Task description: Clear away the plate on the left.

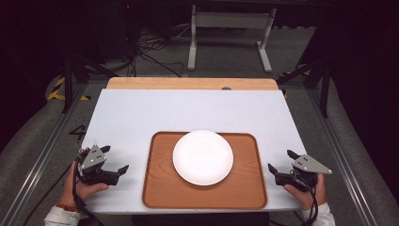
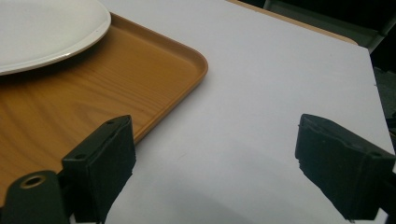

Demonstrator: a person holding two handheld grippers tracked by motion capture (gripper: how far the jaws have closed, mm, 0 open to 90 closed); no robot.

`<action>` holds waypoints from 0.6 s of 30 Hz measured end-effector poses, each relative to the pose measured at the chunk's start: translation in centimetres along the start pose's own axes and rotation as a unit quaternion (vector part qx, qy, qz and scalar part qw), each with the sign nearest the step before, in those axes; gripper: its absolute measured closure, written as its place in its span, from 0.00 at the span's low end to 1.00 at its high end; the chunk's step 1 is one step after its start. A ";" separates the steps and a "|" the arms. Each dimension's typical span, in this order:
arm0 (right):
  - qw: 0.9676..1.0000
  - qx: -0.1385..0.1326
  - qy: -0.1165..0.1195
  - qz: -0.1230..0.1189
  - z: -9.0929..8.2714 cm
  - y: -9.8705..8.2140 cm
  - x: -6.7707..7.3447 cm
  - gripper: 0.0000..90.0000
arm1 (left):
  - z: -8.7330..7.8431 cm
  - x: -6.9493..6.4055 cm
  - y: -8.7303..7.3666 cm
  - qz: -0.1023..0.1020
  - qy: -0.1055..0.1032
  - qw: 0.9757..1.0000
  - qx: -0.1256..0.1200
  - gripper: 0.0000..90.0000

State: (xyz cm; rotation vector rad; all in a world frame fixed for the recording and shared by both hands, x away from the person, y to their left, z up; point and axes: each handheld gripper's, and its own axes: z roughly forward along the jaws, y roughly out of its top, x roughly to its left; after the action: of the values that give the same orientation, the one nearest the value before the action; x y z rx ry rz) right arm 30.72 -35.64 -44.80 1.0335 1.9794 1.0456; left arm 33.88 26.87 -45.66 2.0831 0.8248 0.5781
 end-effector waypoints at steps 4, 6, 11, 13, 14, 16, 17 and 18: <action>1.000 -0.001 0.001 0.001 0.0 0.0 0.1 0.14 | -0.1 0.0 0.1 0.004 0.001 1.000 -0.001 0.05; 1.000 0.000 0.002 0.000 0.0 0.1 0.1 0.14 | 0.0 -0.1 0.1 0.002 -0.001 1.000 0.000 0.05; 1.000 -0.003 0.001 0.004 0.1 0.0 -0.1 0.14 | 0.1 -0.2 0.3 0.008 0.001 1.000 0.004 0.05; 1.000 -0.002 0.001 0.005 0.1 0.0 -0.1 0.14 | 0.2 -0.3 0.3 0.003 0.001 1.000 0.004 0.05; 1.000 -0.003 0.001 0.004 0.1 0.0 -0.2 0.14 | 0.2 -0.3 0.3 0.007 0.002 1.000 0.006 0.05; 1.000 -0.003 0.002 0.004 0.1 0.0 -0.2 0.14 | 0.2 -0.4 0.3 0.008 0.002 1.000 0.006 0.05; 1.000 -0.003 0.002 0.004 0.1 0.0 -0.2 0.14 | 0.2 -0.4 0.4 0.008 0.002 1.000 0.005 0.05; 1.000 -0.003 0.002 0.004 0.1 0.0 -0.2 0.14 | 0.3 -0.4 0.4 0.010 0.002 1.000 0.007 0.05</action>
State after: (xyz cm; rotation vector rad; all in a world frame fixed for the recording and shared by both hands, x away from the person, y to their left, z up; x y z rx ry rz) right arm 30.92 -35.81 -44.83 1.0384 1.9764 1.0584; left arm 33.91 26.27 -45.53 2.1048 0.8135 0.5881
